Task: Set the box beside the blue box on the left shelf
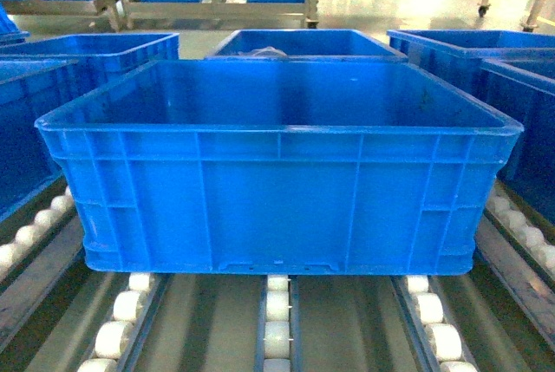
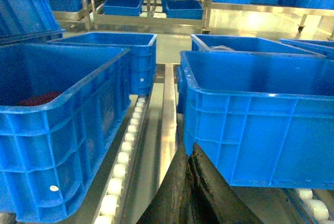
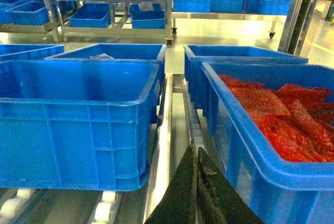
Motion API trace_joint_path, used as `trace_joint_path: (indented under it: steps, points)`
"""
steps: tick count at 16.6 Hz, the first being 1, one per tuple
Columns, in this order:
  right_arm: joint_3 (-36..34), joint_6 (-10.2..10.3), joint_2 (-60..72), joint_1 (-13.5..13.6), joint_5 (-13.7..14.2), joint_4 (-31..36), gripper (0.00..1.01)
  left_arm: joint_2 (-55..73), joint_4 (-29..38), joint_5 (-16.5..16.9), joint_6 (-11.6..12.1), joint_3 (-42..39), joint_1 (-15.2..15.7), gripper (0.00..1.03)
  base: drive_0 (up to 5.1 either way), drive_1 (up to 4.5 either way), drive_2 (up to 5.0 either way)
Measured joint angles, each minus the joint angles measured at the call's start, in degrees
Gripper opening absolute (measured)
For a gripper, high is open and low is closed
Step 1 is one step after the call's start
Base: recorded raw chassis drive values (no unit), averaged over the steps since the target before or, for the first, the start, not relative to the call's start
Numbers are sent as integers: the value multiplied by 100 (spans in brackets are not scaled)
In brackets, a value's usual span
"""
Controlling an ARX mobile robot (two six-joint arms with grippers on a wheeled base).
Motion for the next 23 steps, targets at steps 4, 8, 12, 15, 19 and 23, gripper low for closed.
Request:
trace_joint_path:
  steps: [4, 8, 12, 15, 19, 23]
  points:
    - [-20, 0, 4, 2, 0, -120, 1, 0, 28, 0, 2, 0, 0, 1, 0, 0, 0]
    - [-20, -4, 4, 2, 0, -122, 47, 0, 28, 0, 2, 0, 0, 47, 0, 0, 0]
    - [-20, 0, 4, 2, 0, -122, 100, 0, 28, 0, 9, 0, 0, 100, 0, 0, 0]
    - [-20, -2, 4, 2, 0, -122, 98, 0, 28, -2, 15, 0, 0, 98, 0, 0, 0]
    - [-20, -2, 4, 2, 0, -120, 98, 0, 28, -2, 20, 0, 0, 98, 0, 0, 0]
    - [-20, -2, 4, 2, 0, -120, 98, 0, 28, -2, 20, 0, 0, 98, 0, 0, 0]
